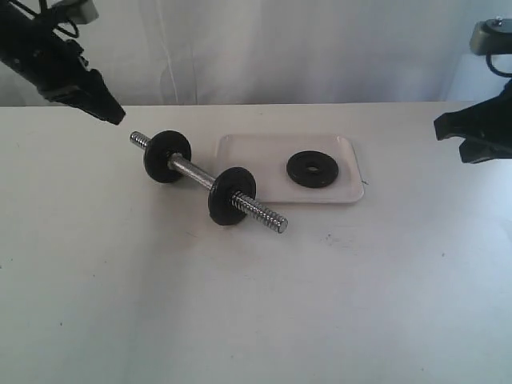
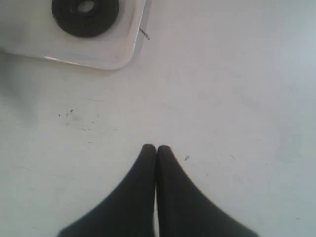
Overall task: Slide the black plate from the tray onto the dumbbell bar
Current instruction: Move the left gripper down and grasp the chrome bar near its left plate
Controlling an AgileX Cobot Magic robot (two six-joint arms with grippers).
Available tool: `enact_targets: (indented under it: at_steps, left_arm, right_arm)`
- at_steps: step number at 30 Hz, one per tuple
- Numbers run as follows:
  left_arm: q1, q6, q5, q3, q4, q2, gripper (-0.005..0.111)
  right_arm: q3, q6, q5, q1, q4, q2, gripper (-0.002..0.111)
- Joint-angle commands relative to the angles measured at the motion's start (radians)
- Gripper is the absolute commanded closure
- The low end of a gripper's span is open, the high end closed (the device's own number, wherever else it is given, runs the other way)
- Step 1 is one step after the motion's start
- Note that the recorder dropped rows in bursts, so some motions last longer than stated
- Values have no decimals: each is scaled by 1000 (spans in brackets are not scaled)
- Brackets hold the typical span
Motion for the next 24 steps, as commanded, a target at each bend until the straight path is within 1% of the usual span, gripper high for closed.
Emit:
enact_targets:
  at_steps: [1, 3, 4, 5, 6, 9, 12, 15, 18, 21, 24]
  left_arm:
    - [-52, 166, -20, -16, -32, 52, 40]
    - [-78, 314, -25, -16, -54, 74, 32]
    - [-90, 430, -25, -16, -74, 90, 29]
    - [-105, 566, -30, -16, -100, 104, 28]
    - [-116, 658, -34, -16, -124, 119, 28]
    - [-147, 876, -32, -16, -180, 153, 29]
    - [-152, 999, -30, -16, -184, 177, 29]
    - [-156, 1072, -43, -16, -189, 199, 29]
    - [-167, 1110, -38, -16, -209, 218, 29]
    - [-176, 1198, -36, -16, -209, 237, 29]
    - [-189, 1261, -36, -16, -250, 254, 29]
  right_arm:
    - [-9, -44, 5, 1, 0, 41, 108]
    - [-9, -59, 5, 1, 0, 52, 108]
    - [-9, -59, 5, 1, 0, 58, 108]
    - [-9, -62, 5, 1, 0, 63, 108]
    - [-9, -62, 5, 1, 0, 66, 108]
    - [-9, -62, 5, 1, 0, 70, 108]
    - [-9, -62, 7, 1, 0, 70, 108]
    - [-9, -62, 2, 1, -4, 70, 108]
    - [-9, -62, 9, 1, -7, 70, 108]
    - [-9, -62, 9, 1, -7, 70, 108]
    - [-9, -62, 7, 1, -7, 70, 108]
